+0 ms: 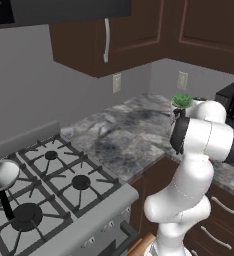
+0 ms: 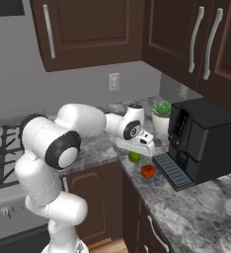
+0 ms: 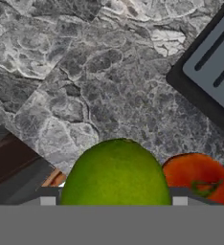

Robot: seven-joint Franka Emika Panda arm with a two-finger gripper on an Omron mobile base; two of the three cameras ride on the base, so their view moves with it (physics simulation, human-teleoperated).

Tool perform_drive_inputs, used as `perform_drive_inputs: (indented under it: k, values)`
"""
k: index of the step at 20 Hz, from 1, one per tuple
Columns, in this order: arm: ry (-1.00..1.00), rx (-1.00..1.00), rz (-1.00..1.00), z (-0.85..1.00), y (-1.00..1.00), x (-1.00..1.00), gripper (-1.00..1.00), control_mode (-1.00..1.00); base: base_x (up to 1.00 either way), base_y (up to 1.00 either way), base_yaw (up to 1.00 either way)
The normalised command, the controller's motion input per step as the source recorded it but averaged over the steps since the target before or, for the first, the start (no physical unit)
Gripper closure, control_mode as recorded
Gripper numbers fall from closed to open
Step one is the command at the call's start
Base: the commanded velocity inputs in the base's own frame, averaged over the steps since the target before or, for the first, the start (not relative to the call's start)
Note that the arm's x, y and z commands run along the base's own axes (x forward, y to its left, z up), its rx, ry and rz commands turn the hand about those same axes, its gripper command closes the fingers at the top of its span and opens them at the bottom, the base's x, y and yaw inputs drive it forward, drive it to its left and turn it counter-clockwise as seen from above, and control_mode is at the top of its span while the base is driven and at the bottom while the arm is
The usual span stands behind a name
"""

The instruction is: Put the tomato and lime in the pan. Then turn on the rear center burner and set the heat to medium.

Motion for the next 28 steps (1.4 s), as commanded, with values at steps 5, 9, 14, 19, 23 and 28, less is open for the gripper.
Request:
perform_drive_inputs:
  k: [5, 9, 14, 19, 23, 28]
  values:
    - [-0.02, 0.00, 0.25, 0.76, 0.50, -0.84, 1.00, -1.00, 0.00, 0.00, 0.00]
    - [0.00, 0.01, 0.28, 0.45, 0.52, -0.75, 1.00, -1.00, 0.00, 0.00, 0.00]
    - [-0.03, 0.01, 0.30, 0.23, 0.56, -0.61, 1.00, -1.00, 0.00, 0.00, 0.00]
    - [-0.21, 0.01, 0.28, 0.28, 0.58, -0.12, 1.00, -1.00, 0.00, 0.00, 0.00]
    - [-0.33, 0.02, 0.21, 0.27, 0.92, 0.00, 1.00, -1.00, 0.00, 0.00, 0.00]
    - [-0.25, 0.00, 0.21, 0.13, 1.00, 0.01, 1.00, -1.00, 0.00, 0.00, 0.00]
